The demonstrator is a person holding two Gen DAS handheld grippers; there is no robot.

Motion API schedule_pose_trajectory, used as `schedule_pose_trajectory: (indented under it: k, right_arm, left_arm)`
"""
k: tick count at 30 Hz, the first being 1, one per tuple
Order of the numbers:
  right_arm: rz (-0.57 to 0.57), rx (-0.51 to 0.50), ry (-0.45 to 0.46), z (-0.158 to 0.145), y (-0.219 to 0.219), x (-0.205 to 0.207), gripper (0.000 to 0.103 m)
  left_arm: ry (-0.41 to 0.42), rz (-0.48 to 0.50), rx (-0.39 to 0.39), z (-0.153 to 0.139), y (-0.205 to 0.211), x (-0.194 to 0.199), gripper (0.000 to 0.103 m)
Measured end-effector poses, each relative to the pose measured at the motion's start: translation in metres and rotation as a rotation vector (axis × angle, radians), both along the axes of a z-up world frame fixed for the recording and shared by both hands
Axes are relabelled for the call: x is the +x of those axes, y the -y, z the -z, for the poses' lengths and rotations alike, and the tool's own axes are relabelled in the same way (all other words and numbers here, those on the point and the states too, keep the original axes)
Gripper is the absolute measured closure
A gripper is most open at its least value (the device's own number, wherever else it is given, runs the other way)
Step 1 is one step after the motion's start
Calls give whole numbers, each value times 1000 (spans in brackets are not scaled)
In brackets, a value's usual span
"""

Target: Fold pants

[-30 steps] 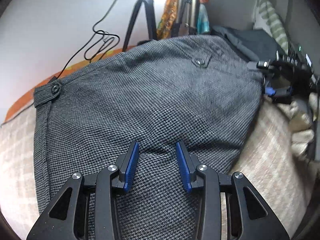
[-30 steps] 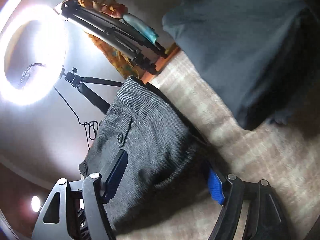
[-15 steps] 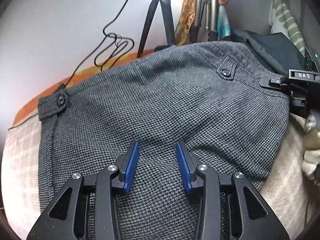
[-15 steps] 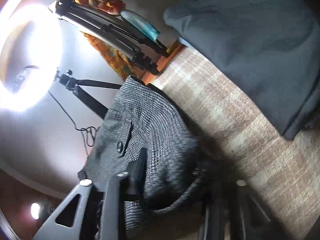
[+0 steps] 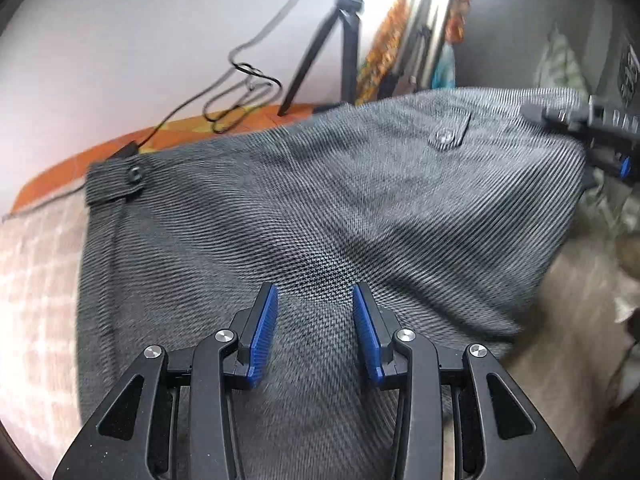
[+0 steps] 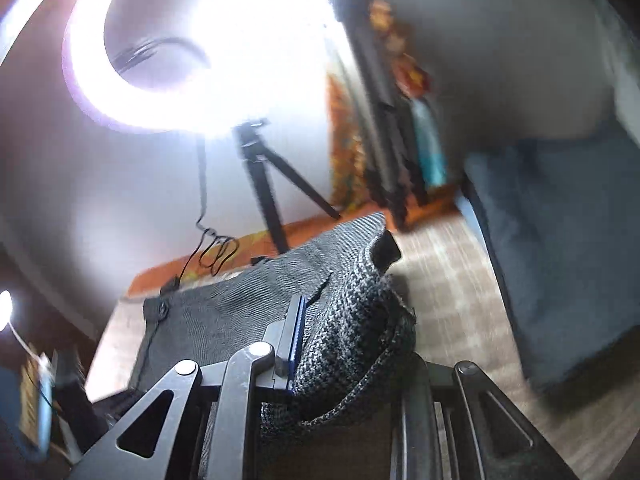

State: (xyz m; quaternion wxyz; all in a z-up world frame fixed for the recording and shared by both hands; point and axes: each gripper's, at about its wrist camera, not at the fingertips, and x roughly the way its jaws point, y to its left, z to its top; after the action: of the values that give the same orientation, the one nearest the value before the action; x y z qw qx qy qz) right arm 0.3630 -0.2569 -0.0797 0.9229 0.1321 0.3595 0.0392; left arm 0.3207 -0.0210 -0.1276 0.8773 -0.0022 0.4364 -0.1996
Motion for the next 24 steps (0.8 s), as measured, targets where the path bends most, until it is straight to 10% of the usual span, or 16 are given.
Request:
schedule_pose_trajectory:
  k: [10, 24]
  right_arm:
    - [-209, -369, 40, -37, -93, -2, 82]
    - [-564, -631, 87, -4, -257, -18, 82]
  left_arm:
    - [151, -208, -169, -75, -105, -44, 60]
    - [153, -391, -235, -70, -189, -44, 60]
